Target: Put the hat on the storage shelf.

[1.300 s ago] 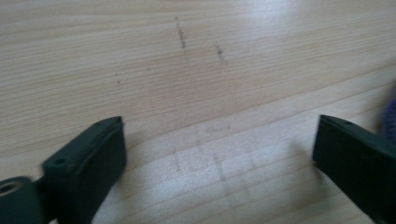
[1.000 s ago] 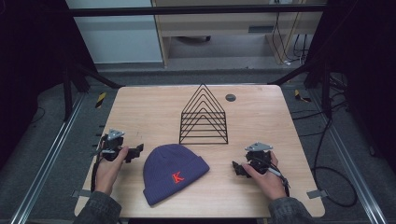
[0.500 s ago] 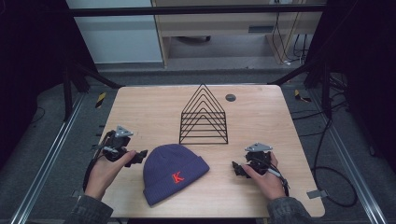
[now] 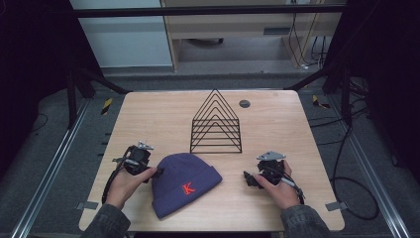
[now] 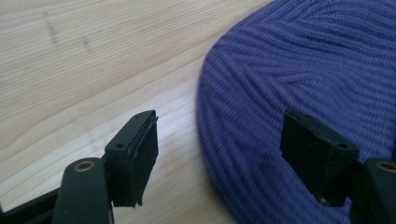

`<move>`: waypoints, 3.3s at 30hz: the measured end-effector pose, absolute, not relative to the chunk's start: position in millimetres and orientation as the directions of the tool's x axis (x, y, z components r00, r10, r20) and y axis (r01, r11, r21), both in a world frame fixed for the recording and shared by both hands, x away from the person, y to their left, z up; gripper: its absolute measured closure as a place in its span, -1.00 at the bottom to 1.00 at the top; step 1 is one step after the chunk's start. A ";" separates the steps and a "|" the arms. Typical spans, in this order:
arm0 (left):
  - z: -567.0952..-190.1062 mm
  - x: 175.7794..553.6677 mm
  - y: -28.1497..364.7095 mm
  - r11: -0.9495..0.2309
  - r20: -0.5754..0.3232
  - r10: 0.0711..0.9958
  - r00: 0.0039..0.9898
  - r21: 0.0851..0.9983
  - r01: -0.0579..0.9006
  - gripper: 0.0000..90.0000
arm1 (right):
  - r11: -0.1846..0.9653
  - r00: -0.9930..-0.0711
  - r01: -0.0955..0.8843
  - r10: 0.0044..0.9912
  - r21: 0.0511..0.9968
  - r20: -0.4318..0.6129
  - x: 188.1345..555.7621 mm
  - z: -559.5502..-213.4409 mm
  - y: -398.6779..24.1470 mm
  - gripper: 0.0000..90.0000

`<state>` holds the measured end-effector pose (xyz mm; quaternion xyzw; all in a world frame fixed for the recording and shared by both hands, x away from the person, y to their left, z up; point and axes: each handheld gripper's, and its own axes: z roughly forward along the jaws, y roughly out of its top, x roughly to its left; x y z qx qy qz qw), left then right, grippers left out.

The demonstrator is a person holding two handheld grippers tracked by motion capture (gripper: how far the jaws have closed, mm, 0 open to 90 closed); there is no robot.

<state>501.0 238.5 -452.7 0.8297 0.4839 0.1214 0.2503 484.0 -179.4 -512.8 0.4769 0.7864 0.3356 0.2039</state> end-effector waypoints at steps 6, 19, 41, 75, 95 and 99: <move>-461.5 518.8 229.3 -0.419 -0.057 0.859 0.509 0.494 0.762 -0.28 | 0.324 -0.467 0.610 0.884 0.723 -0.002 484.1 -512.8 -179.0 -0.99; -466.0 526.1 227.8 -0.429 -0.059 0.858 0.510 0.462 0.776 0.01 | 0.327 -0.472 0.608 0.882 0.723 -0.002 483.7 -512.8 -177.7 -0.99; -454.1 509.7 226.9 -0.433 -0.048 0.844 0.535 0.527 0.731 0.78 | 0.328 -0.471 0.611 0.882 0.720 -0.002 484.0 -512.5 -176.7 -0.99; -323.4 444.7 203.3 -0.609 0.288 0.691 0.663 0.726 0.319 0.80 | 0.357 -0.537 0.454 0.841 0.817 -0.069 472.5 -476.4 -174.0 -0.50; -258.4 438.6 209.3 -0.604 0.355 0.655 0.667 0.776 0.180 0.80 | 0.385 -0.656 0.254 0.743 0.887 -0.135 449.3 -405.6 -134.6 -0.24; -249.4 439.1 205.8 -0.616 0.373 0.638 0.674 0.773 0.154 0.80 | 0.393 -0.703 0.231 0.700 0.890 -0.127 445.0 -393.7 -119.1 -0.18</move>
